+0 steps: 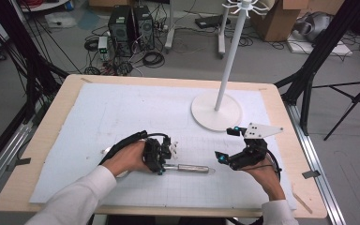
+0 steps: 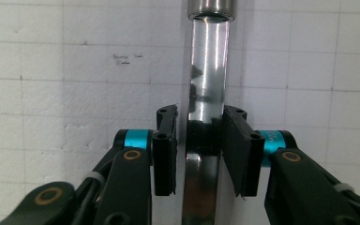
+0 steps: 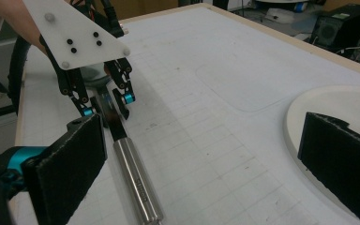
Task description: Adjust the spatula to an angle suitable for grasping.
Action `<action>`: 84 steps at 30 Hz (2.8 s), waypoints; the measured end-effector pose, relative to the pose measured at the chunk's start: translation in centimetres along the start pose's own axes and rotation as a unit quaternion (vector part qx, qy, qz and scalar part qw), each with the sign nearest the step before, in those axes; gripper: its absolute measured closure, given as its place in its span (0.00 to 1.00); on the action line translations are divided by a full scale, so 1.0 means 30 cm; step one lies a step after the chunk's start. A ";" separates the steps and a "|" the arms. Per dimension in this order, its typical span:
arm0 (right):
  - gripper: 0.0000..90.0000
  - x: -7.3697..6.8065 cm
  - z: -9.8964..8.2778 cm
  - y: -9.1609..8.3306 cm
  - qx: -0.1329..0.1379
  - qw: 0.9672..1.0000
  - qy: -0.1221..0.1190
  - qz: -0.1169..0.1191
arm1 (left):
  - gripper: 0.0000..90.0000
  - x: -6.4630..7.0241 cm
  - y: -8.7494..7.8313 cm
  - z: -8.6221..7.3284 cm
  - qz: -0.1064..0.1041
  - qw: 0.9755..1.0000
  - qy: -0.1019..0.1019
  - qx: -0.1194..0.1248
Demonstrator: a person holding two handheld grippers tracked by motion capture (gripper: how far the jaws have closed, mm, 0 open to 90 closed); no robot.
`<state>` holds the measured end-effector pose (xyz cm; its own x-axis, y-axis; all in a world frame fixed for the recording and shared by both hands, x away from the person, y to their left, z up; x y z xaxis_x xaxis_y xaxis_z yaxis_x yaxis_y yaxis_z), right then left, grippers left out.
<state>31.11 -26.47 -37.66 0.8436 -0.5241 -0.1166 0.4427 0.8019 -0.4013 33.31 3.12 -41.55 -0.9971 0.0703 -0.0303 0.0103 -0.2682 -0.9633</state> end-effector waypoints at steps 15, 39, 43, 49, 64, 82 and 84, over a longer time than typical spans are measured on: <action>0.00 0.001 -0.001 0.002 -0.001 1.000 0.001 -0.001 | 0.82 0.006 -0.010 -0.001 0.009 1.000 0.004 0.008; 0.00 -0.001 0.004 -0.006 0.012 1.000 -0.002 0.003 | 0.83 -0.019 -0.130 -0.057 0.038 0.995 -0.052 0.072; 0.00 -0.002 0.005 -0.006 0.012 1.000 -0.003 0.003 | 0.83 -0.020 -0.153 -0.064 0.048 0.993 -0.063 0.085; 0.00 -0.006 0.006 -0.001 0.010 1.000 -0.002 0.005 | 0.83 -0.015 -0.189 -0.070 0.063 0.989 -0.073 0.110; 0.00 -0.011 0.011 0.000 0.018 1.000 0.003 0.007 | 0.83 -0.013 -0.288 -0.076 0.096 0.974 -0.105 0.178; 0.00 -0.027 0.036 0.006 0.044 0.999 0.004 0.010 | 0.83 -0.013 -0.359 -0.061 0.122 0.955 -0.127 0.238; 0.00 -0.033 0.048 0.007 0.051 0.999 0.003 0.011 | 0.83 -0.014 -0.362 -0.059 0.120 0.953 -0.130 0.244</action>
<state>30.80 -25.36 -36.33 0.8522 -0.5069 -0.1297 0.4523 0.8382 -0.3047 33.74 7.72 -31.55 -0.9561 -0.2730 -0.1062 0.2676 -0.6667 -0.6957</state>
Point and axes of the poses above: each handheld gripper's, and its own axes: y roughly forward along the jaws, z roughly out of its top, x roughly to its right, the point moved 1 cm from there along y, roughly forward along the jaws, and after that the axes turned 4 degrees about y, right-handed, at the moved point
